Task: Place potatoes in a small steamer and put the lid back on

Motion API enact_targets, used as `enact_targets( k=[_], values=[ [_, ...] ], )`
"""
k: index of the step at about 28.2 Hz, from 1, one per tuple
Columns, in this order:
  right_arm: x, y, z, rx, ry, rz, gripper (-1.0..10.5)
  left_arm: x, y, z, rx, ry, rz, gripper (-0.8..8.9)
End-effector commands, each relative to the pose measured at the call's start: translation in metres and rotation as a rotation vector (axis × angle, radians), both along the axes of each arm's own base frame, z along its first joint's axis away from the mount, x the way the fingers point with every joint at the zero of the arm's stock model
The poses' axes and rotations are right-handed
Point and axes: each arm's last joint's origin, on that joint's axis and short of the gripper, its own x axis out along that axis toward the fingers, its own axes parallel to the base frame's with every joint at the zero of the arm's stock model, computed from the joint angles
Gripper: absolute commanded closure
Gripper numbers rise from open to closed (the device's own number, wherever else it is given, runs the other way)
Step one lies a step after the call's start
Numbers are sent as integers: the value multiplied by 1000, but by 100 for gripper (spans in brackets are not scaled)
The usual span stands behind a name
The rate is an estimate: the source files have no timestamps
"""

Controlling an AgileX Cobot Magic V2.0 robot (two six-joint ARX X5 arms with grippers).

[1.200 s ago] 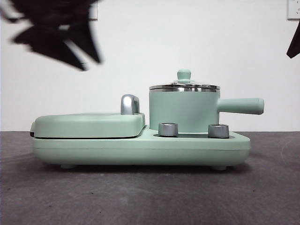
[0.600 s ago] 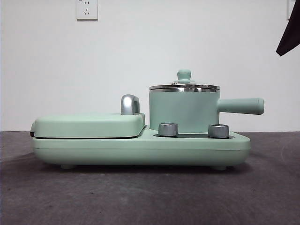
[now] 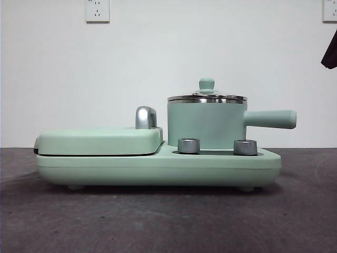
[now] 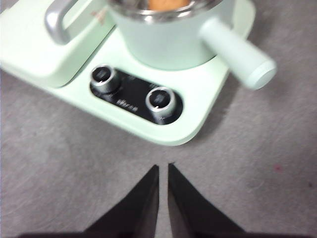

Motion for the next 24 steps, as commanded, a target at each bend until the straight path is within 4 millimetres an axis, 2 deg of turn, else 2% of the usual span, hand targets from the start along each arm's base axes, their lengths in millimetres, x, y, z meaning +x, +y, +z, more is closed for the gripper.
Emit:
enact_targets(
  k=[1, 11, 14, 17, 20, 24],
  values=[
    [1, 1, 2, 14, -9, -1, 927, 1, 0, 2, 16, -21, -7, 807],
    [3, 2, 6, 24, -48, -2, 927, 1, 0, 2, 15, -24, -7, 807],
    [3, 2, 6, 24, -48, -2, 927, -3, 2, -2, 14, -84, -1, 807],
    [3, 2, 6, 24, -48, -2, 927, -8, 10, -26, -47, -207, 67, 807],
    [3, 2, 6, 24, -48, -2, 927, -12, 17, -63, -71, -300, 107, 807],
    [3, 2, 6, 24, -48, -2, 927, -13, 26, -115, -67, -321, 201, 807]
  ],
)
